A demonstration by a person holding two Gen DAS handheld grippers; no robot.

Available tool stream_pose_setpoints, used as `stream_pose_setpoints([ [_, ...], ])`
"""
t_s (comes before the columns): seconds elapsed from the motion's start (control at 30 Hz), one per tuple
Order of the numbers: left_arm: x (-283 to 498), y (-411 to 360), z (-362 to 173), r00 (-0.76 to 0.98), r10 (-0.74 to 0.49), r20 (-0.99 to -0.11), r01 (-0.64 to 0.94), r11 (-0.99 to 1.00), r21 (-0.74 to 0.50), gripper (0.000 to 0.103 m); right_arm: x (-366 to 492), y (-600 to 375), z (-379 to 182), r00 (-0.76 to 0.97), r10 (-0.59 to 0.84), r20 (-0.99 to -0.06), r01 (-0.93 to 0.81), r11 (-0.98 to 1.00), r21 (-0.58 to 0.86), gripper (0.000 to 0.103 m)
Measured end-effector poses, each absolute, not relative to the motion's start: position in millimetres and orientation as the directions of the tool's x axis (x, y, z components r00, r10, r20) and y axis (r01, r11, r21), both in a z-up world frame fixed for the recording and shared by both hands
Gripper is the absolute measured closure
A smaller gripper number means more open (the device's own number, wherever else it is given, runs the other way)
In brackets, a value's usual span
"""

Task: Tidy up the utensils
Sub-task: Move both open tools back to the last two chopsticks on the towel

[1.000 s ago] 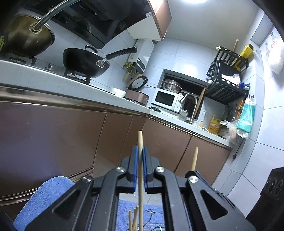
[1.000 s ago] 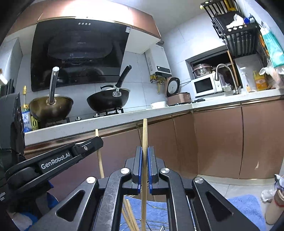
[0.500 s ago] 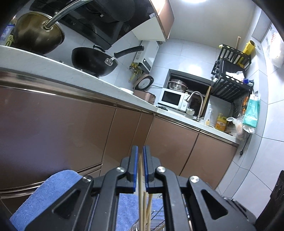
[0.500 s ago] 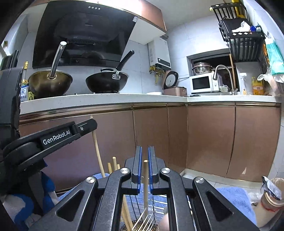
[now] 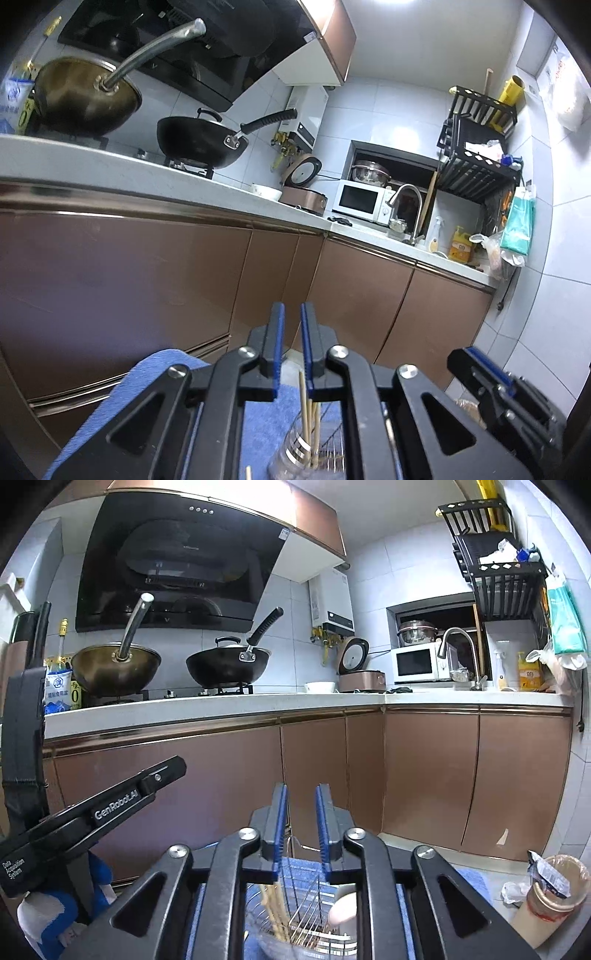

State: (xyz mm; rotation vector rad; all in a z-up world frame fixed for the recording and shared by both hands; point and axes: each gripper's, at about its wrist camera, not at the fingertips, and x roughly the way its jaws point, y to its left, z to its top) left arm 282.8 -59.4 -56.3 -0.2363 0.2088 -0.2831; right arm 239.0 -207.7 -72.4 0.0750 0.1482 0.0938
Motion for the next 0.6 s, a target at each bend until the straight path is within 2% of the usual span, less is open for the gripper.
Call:
stream_pose_setpoints([
  [0.07,270.9,-55.2,-53.4,0.939,-0.292,-0.18,0.244,0.938,-0.246,0.081,230.3,-206.6,-69.0,0.983,0.098,-0.154,-0.085,0.992,0.089,0.082],
  [0.13,256.0,-49.9,-50.5,0.939,-0.283,-0.196,0.237,0.944,-0.229,0.079,220.1,-203.6,-67.3,0.979,0.101,-0.175,-0.086,0.992,0.091,0.082],
  [0.43,201.0,-27.0,-43.2,0.928,-0.254,-0.271,0.212,0.962,-0.175,0.076,176.5,-192.5,-77.6,0.944,0.139,-0.299,-0.104,0.986,0.131,0.082],
  [0.6,175.8,-14.8,-43.8,0.926,-0.233,-0.297,0.188,0.967,-0.172,0.069,154.1,-188.9,-85.0,0.921,0.161,-0.354,-0.112,0.981,0.156,0.082],
])
